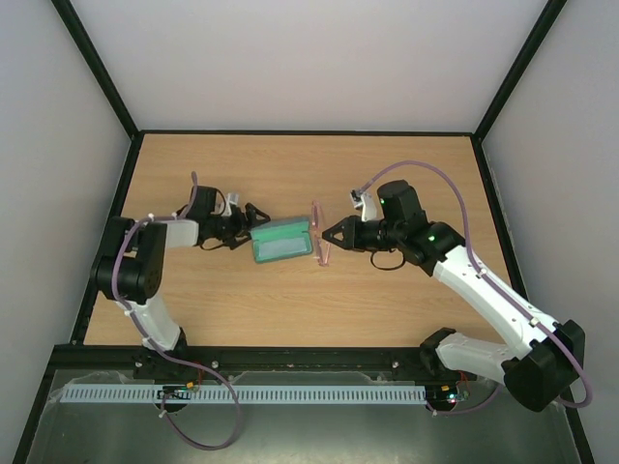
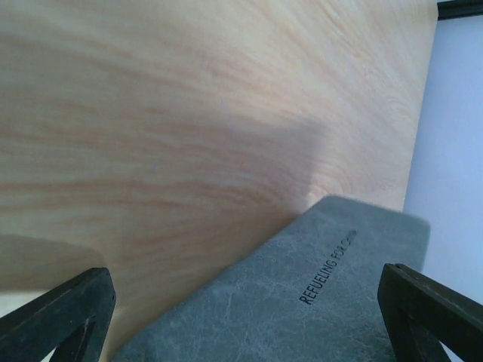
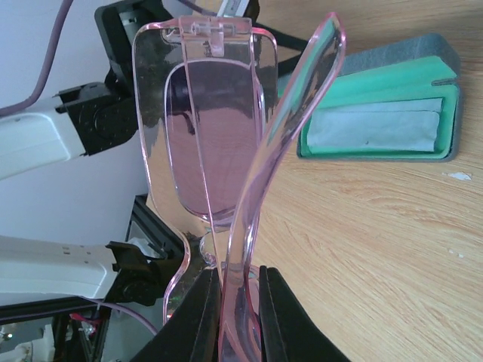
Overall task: Organize the sunglasses
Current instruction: Adjust the sunglasses case at the center of the board, then place the sunglasses in the sunglasses case.
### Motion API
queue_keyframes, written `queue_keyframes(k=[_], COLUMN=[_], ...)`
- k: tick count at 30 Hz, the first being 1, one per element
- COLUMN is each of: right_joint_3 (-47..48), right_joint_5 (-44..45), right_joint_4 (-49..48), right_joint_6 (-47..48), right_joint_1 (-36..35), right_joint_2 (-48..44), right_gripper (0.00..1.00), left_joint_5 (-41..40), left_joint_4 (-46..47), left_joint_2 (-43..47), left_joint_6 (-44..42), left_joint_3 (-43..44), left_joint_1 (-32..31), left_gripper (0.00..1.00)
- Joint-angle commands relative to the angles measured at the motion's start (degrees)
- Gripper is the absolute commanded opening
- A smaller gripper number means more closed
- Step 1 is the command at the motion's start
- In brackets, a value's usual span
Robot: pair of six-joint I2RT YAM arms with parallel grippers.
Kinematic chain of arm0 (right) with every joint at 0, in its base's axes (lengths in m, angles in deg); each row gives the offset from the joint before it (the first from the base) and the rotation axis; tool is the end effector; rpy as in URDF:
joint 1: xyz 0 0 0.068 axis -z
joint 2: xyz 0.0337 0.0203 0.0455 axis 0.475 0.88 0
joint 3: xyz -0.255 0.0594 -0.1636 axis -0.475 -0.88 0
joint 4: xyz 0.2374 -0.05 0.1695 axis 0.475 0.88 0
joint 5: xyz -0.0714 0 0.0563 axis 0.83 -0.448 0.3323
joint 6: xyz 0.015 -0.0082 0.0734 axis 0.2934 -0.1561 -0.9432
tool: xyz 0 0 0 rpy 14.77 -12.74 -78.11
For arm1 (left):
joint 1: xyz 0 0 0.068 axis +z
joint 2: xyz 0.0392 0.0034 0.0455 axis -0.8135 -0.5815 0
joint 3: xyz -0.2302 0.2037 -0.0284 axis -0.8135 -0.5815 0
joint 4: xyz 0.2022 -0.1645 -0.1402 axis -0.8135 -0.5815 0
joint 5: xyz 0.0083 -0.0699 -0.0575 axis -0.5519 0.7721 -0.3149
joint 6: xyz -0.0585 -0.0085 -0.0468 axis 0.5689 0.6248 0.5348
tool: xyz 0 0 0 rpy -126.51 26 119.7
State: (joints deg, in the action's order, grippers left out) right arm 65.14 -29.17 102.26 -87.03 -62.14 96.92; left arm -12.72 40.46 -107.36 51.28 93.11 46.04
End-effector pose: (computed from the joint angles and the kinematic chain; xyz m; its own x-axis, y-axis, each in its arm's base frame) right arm 0.2263 0.1884 0.3516 -0.8053 0.1220 -0.5801 -0.4460 0.5199 0.7285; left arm 0.3657 -0.0978 0.1242 -0.9121 -0.3592 -0.1978 -0.0390 0.5560 -0.8303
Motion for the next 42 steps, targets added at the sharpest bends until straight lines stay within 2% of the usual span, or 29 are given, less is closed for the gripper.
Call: queue_keyframes(k=[1, 9, 16, 19, 29, 42], right_joint_3=[-1.03, -1.13, 0.15, 2.00, 11.65, 23.58], right_joint_5=[-0.36, 0.23, 5.70, 11.55, 20.35, 31.61], right_joint_4=[1.48, 2.13, 6.38, 10.60, 15.30, 18.74], right_joint_6=[0.49, 1.19, 1.73, 1.15, -2.84, -12.09], right_joint_1=[-0.23, -0.22, -0.23, -0.23, -3.24, -12.68], right_joint_2=[-1.08, 0.42, 4.44, 8.27, 23.87, 40.75], right_gripper=[0.01, 0.01, 0.02, 0.01, 0.01, 0.01], left_joint_5=[-1.20, -2.82, -5.02, -6.16, -10.06, -4.30], left_joint_4=[-2.21, 0.59, 3.66, 1.14, -7.53, -8.97], left_joint_2=[3.73, 11.24, 16.32, 18.54, 30.18, 31.82], left_joint_6=[1.45, 6.44, 10.97, 10.13, 9.06, 5.42], left_joint_3=[-4.85, -12.23, -17.54, -17.60, -16.94, -16.68], left_joint_1=[-1.11, -5.20, -9.24, -8.78, -6.09, 0.08], left_gripper=[0.99, 0.99, 0.99, 0.99, 0.99, 0.99])
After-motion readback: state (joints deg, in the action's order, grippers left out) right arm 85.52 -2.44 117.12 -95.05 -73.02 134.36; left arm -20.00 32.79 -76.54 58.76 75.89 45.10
